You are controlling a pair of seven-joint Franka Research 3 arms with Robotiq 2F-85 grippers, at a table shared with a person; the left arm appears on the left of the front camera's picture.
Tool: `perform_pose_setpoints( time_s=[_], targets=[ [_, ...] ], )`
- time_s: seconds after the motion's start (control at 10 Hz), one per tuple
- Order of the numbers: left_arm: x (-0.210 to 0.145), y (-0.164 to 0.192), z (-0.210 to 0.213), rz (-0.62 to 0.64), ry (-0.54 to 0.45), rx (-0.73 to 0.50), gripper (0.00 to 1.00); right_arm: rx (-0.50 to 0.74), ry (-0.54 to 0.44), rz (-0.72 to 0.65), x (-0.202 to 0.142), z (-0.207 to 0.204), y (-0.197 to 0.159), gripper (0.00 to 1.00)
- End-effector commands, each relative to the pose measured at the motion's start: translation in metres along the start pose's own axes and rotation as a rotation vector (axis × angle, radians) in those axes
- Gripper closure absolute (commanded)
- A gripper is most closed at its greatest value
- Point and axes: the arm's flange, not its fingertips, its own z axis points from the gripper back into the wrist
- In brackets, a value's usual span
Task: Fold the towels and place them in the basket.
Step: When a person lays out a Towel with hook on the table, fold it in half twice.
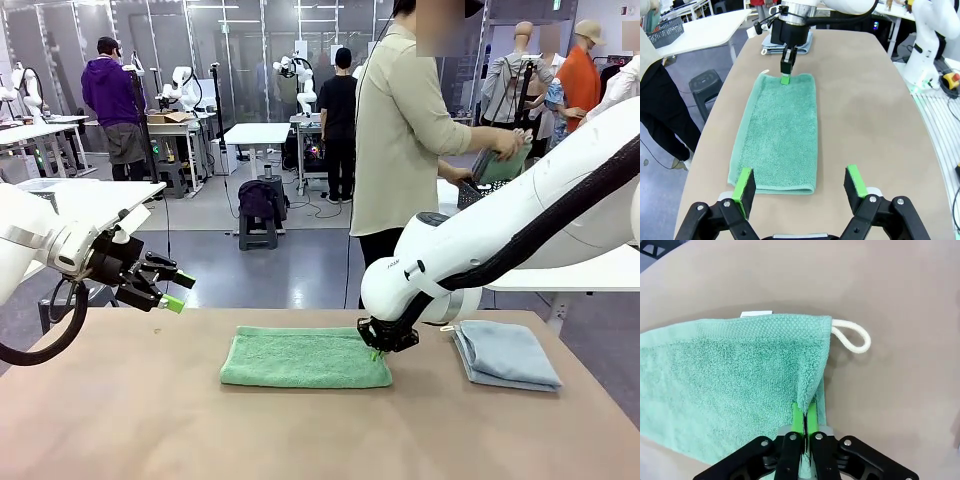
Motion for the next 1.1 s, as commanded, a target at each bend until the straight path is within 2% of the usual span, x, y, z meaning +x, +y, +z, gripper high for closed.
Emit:
perform_pose_setpoints(
  time_s=[0.0,0.5,0.7,1.0],
  targets=[
    [0.001,-0.001,0.001,0.010,-0.010,-0.004,0.10,-0.027,0.000,-0.035,0.003,-0.004,0.005,1.00],
    [0.001,-0.001,0.001,0.010,-0.010,-0.004,0.10,-0.050,-0.067,0.028,0.008,0.046,-0.005,1.00],
    [0.001,-0.001,0.001,0.010,-0.010,-0.004,0.10,-0.046,-0.072,0.061,0.007,0.066,0.011,1.00],
    [0.001,-0.001,0.001,0.010,-0.010,-0.004,0.10,-0.081,-0.088,0.117,0.005,0.103,0.061,1.00]
  ],
)
